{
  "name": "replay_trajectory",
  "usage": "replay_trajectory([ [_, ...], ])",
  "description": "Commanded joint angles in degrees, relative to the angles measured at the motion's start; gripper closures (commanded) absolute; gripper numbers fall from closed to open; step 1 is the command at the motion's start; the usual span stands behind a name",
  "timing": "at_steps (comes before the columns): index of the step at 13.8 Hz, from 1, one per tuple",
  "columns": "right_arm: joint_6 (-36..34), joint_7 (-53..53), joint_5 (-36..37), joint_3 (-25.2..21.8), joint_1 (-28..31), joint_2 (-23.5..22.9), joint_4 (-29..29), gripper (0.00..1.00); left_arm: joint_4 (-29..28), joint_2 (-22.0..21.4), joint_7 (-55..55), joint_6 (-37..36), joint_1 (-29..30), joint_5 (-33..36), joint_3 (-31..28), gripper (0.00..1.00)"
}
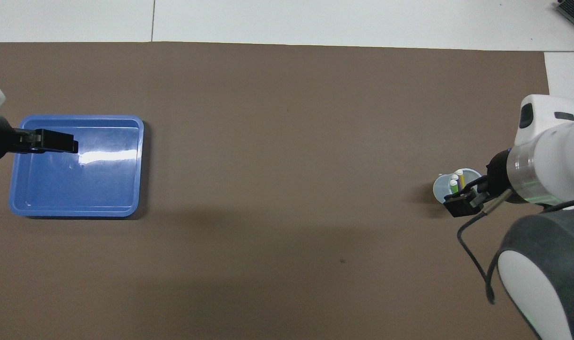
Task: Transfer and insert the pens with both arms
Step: 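Insert the green pen into the cup and open the right gripper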
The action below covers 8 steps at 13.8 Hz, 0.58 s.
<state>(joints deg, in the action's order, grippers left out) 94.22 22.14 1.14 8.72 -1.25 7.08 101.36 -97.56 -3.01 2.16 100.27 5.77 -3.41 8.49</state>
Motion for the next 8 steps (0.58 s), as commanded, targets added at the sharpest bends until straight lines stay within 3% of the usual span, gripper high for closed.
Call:
replay_trajectory([
  [1,-0.5,-1.9,-1.2,0.1,1.7,-5.7,-4.8,0.0,8.7,3.5,0.1,-6.4,-4.4,3.6,-3.6,0.0],
  [4,-2.4,-6.0,-1.0,-0.3,1.7,-5.3,-5.0,0.0,8.3,2.6,0.0,-8.0,-4.8,4.1,-4.4,0.0],
  [8,-7.4,-9.7,-1.5,-0.5,4.0,-6.1,-11.3,0.0,7.3,2.0,0.0,-8.9,-5.1,4.1,-4.3,0.0],
])
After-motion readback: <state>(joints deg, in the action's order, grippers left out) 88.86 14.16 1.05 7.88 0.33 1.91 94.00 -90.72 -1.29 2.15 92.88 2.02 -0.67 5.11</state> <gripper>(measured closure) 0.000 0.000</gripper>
